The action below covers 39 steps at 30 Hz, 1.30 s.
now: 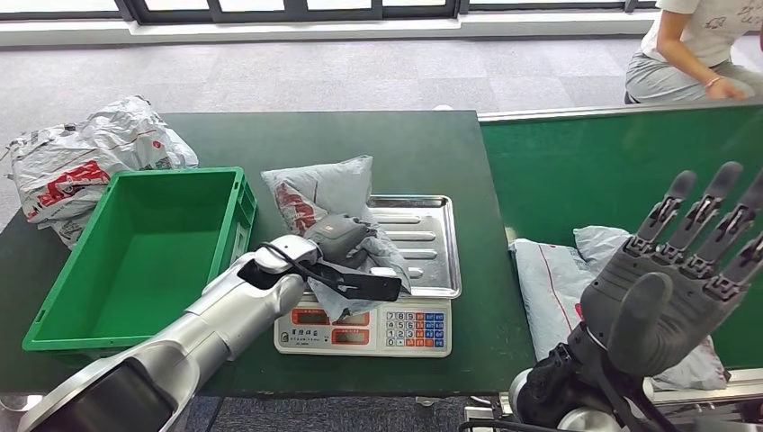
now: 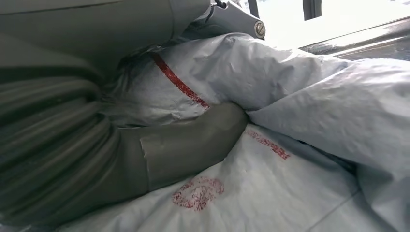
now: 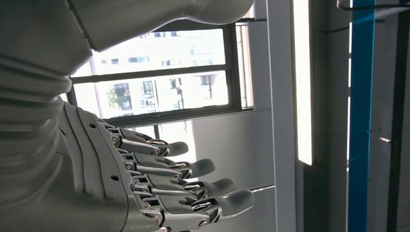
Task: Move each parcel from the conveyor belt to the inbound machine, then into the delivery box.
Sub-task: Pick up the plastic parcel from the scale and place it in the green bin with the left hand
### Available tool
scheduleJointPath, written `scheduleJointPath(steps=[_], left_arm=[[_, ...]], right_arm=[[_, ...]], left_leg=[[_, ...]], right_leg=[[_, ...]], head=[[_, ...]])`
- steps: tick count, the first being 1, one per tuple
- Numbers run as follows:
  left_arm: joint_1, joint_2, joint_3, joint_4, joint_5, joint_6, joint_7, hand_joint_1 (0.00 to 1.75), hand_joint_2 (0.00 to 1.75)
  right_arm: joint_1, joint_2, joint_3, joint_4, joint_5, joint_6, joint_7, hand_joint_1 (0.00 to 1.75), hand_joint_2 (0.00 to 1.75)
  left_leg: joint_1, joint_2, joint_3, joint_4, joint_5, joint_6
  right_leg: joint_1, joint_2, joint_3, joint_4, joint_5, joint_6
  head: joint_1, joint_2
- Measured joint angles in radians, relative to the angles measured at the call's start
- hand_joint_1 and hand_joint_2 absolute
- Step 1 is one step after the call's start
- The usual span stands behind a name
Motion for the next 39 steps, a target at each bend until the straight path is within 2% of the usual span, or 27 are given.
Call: scheduleJointPath(steps=[39], left_arm=[[-0.001, 0.018, 0.000, -0.008, -0.011, -0.012, -0.016, 1.75, 1.75]], right_arm=[[0.012, 0.000, 0.015, 0.004, -0.013, -0.007, -0.006, 0.00, 1.75]], left_leg=[[0.000, 0.000, -0.005, -0.001, 0.000, -0.001]], right_leg=[[0.000, 0.000, 0.000, 0.000, -0.001, -0.001]], head=[[0.000, 0.000]])
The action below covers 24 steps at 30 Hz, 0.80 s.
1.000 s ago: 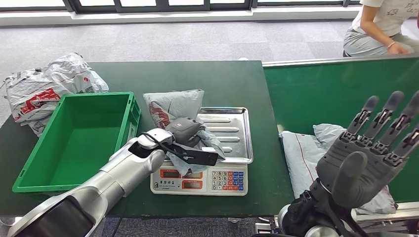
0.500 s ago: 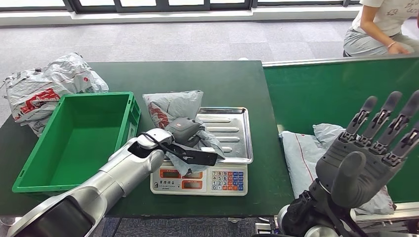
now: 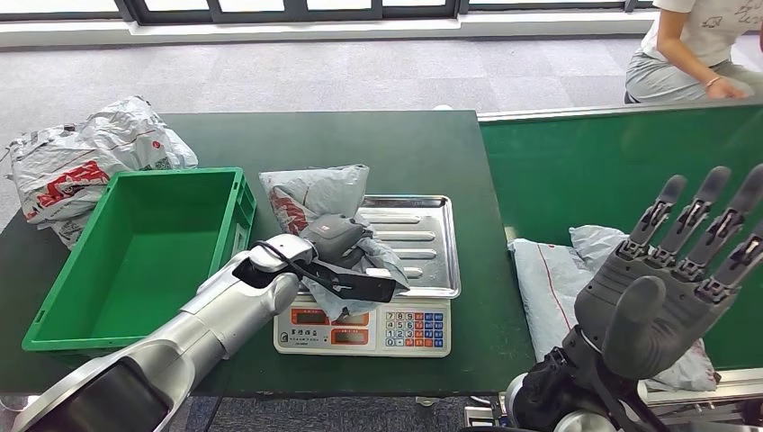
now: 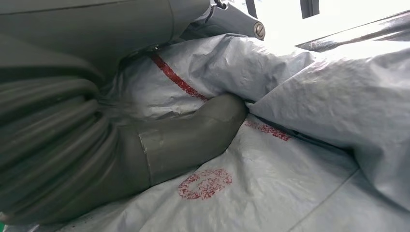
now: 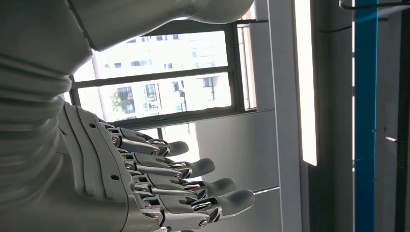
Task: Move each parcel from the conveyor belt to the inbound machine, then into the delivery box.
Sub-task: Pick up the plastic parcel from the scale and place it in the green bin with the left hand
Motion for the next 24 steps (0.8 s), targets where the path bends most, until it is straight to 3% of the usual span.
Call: scheduleJointPath(steps=[16, 18, 20, 22, 24], left_arm=[[-0.001, 0.007, 0.000, -0.004, -0.017, 0.016, 0.014, 1.75, 1.75], [-0.002, 0.049, 0.006, -0.053, -0.119, 0.103, 0.093, 1.75, 1.75], [-0.004, 0.128, 0.054, -0.143, -0.288, 0.299, 0.194, 1.75, 1.75], [-0.006, 0.194, 0.158, -0.221, -0.422, 0.497, 0.216, 1.75, 1.75], [-0.005, 0.220, 0.268, -0.277, -0.505, 0.577, 0.190, 1.75, 1.75]], right_arm=[[-0.002, -0.001, 0.000, 0.000, -0.007, -0.013, -0.002, 0.00, 1.75], [-0.025, -0.017, 0.005, 0.007, -0.048, -0.076, -0.006, 0.00, 1.75], [-0.062, -0.048, 0.011, 0.020, -0.100, -0.151, -0.010, 0.00, 1.75], [-0.084, -0.073, 0.014, 0.028, -0.123, -0.180, -0.013, 0.00, 1.75], [-0.098, -0.089, 0.016, 0.033, -0.130, -0.187, -0.013, 0.00, 1.75]], left_leg=[[0.000, 0.000, -0.001, 0.000, 0.000, 0.000], [0.000, 0.005, -0.002, -0.001, 0.001, -0.002], [0.001, 0.015, -0.002, -0.001, 0.003, -0.005], [0.001, 0.021, -0.005, -0.001, 0.008, -0.007], [0.001, 0.013, -0.009, -0.001, 0.013, -0.007]], right_leg=[[0.000, 0.000, 0.001, 0.000, 0.000, 0.000], [0.000, 0.004, -0.002, 0.001, 0.002, -0.003], [0.000, 0.015, -0.012, 0.002, 0.008, -0.006], [0.000, 0.021, -0.022, 0.002, 0.014, -0.007], [0.001, 0.013, -0.025, 0.002, 0.015, -0.007]], head=[[0.000, 0.000], [0.000, 0.000], [0.000, 0.000], [0.000, 0.000], [0.000, 0.000]])
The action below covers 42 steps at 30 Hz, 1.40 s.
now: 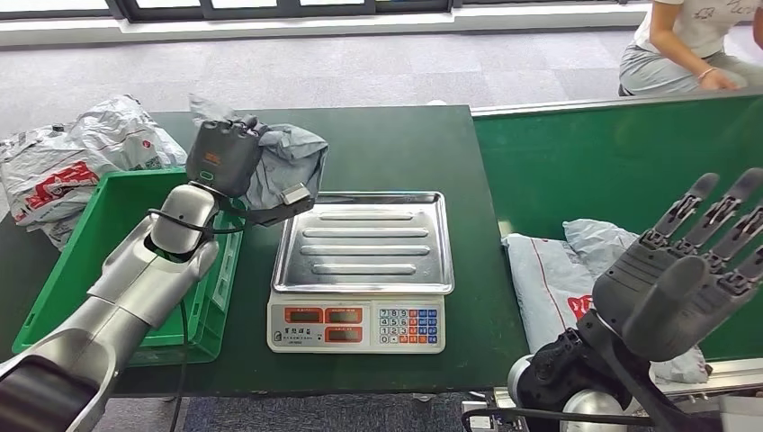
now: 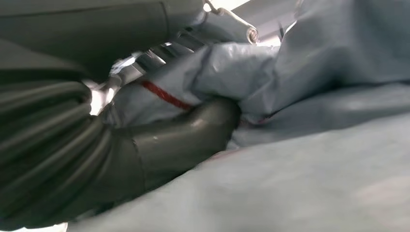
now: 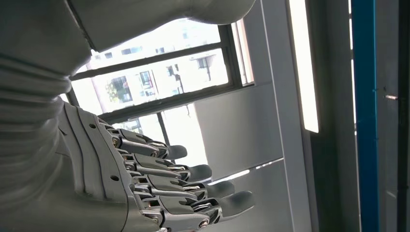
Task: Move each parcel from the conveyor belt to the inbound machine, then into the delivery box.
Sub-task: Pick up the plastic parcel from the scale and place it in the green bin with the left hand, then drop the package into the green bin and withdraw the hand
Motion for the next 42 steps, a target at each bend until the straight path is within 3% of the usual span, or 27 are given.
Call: scheduleJointPath(steps=[4, 9, 34, 42], left_arm=[[0.022, 0.011, 0.125, -0.064, -0.064, 0.008, -0.013, 1.75, 1.75], [0.032, 0.013, 0.190, -0.084, -0.075, 0.009, -0.018, 1.75, 1.75], [0.032, 0.001, 0.225, -0.078, -0.103, -0.009, -0.014, 1.75, 1.75], [0.039, 0.018, 0.264, 0.062, -0.151, -0.010, 0.043, 1.75, 1.75]], right_arm=[[-0.023, -0.017, 0.008, 0.005, -0.001, -0.010, 0.000, 0.00, 1.75], [-0.031, -0.026, 0.012, 0.007, 0.000, -0.020, 0.000, 0.00, 1.75], [-0.036, -0.034, 0.014, 0.006, 0.027, -0.023, 0.015, 0.00, 1.75], [-0.032, -0.034, 0.014, -0.005, 0.055, -0.019, 0.034, 0.00, 1.75]], left_leg=[[0.000, -0.012, -0.005, -0.001, 0.003, -0.001], [0.000, -0.012, -0.006, -0.001, 0.003, 0.000], [0.000, -0.012, -0.008, -0.001, 0.003, 0.000], [0.000, -0.011, -0.008, -0.001, 0.003, -0.001]], right_leg=[[0.001, -0.011, 0.000, 0.000, -0.001, -0.001], [0.000, -0.011, -0.001, 0.000, -0.001, 0.000], [0.000, -0.011, -0.003, 0.000, -0.001, 0.000], [0.000, -0.010, -0.004, 0.000, -0.001, -0.001]], head=[[0.000, 0.000], [0.000, 0.000], [0.000, 0.000], [0.001, 0.000]])
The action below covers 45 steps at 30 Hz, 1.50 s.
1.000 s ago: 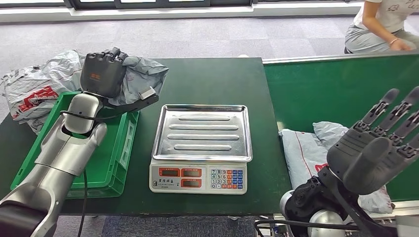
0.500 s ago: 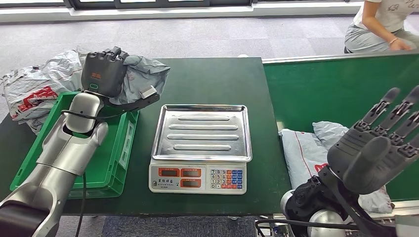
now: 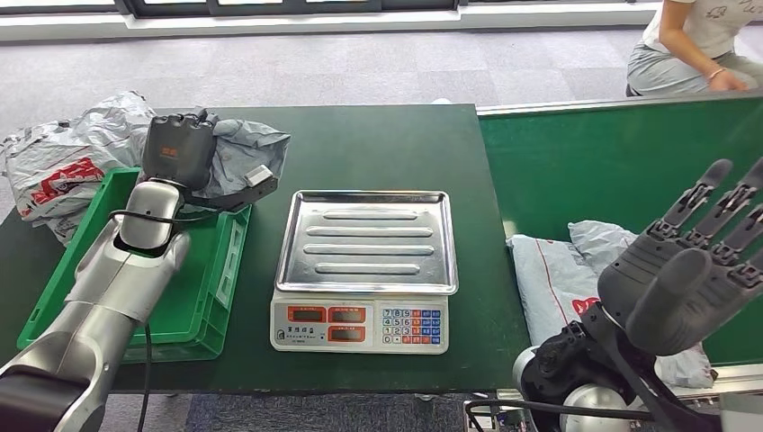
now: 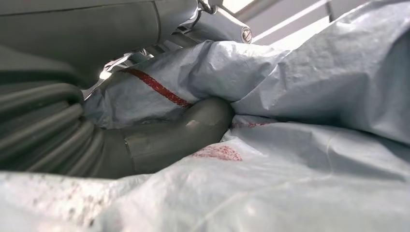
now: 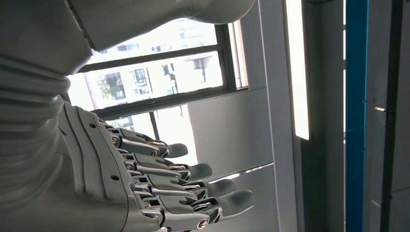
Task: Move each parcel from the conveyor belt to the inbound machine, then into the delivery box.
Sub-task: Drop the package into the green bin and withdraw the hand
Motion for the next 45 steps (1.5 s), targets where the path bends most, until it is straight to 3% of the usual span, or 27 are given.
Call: scheduleJointPath(steps=[10, 27, 31, 32, 34, 36, 38, 41, 45], left_arm=[[0.040, 0.032, 0.044, 0.111, -0.019, 0.002, 0.031, 1.75, 1.75], [0.040, 0.038, 0.078, 0.148, -0.019, -0.011, 0.035, 1.73, 1.75], [0.040, 0.037, 0.090, 0.147, 0.008, -0.009, 0.020, 0.00, 0.00], [0.040, 0.035, 0.099, 0.144, 0.037, -0.008, 0.005, 0.00, 0.00], [0.040, 0.023, 0.140, 0.127, 0.155, -0.020, -0.056, 0.00, 0.00], [0.041, -0.002, 0.211, 0.084, 0.348, -0.067, -0.133, 0.00, 0.00], [0.047, -0.033, 0.293, 0.017, 0.567, -0.141, -0.185, 0.00, 0.00], [0.080, -0.068, 0.377, -0.105, 0.842, -0.211, -0.218, 0.00, 0.00], [0.184, -0.083, 0.396, -0.290, 1.123, -0.236, -0.238, 0.00, 0.00]], right_arm=[[0.019, -0.010, 0.000, -0.010, 0.001, 0.010, -0.001, 0.00, 1.75], [0.021, -0.017, 0.000, -0.010, -0.002, 0.003, -0.006, 0.00, 1.75], [0.020, -0.017, 0.000, -0.010, 0.005, 0.003, 0.000, 0.00, 1.75], [0.020, -0.017, 0.000, -0.010, 0.012, 0.003, 0.006, 0.00, 1.75], [0.018, -0.017, 0.000, -0.010, 0.043, 0.009, 0.034, 0.00, 0.87], [0.013, -0.017, 0.000, -0.008, 0.088, 0.026, 0.083, 0.00, 0.87], [0.001, -0.017, 0.000, 0.003, 0.155, 0.058, 0.150, 0.00, 1.75], [-0.023, -0.018, -0.004, 0.037, 0.305, 0.129, 0.272, 0.00, 1.75], [-0.047, -0.038, -0.030, 0.101, 0.478, 0.234, 0.398, 0.00, 1.75]], left_leg=[[0.000, 0.000, -0.002, 0.000, 0.000, 0.000], [0.000, -0.001, -0.002, 0.000, 0.000, 0.000], [0.000, -0.001, -0.002, 0.000, 0.000, 0.000], [0.000, -0.001, -0.002, 0.000, 0.000, 0.000], [0.000, -0.001, -0.002, 0.000, 0.000, 0.000], [0.000, -0.001, -0.003, 0.000, 0.000, 0.000], [0.000, -0.001, -0.003, 0.000, 0.000, 0.000], [0.000, 0.001, -0.002, 0.000, 0.000, 0.000], [0.000, 0.001, -0.002, 0.000, 0.000, 0.000]], right_leg=[[0.000, 0.000, -0.001, 0.000, 0.000, 0.000], [0.000, 0.000, -0.002, 0.000, 0.000, 0.000], [0.000, 0.000, -0.002, 0.000, 0.000, 0.000], [0.000, 0.000, -0.002, 0.000, 0.000, 0.000], [0.000, 0.000, -0.002, 0.000, 0.000, 0.000], [0.000, 0.000, -0.002, 0.000, 0.000, 0.000], [0.000, 0.000, -0.002, 0.000, 0.000, 0.000], [-0.001, 0.001, -0.002, 0.000, 0.000, 0.000], [-0.001, 0.001, -0.002, 0.000, 0.000, 0.000]], head=[[0.000, 0.000], [0.000, 0.000], [0.000, 0.000], [0.000, 0.000], [0.000, 0.000], [0.000, 0.000], [0.000, 0.000], [0.000, 0.000], [0.000, 0.000]])
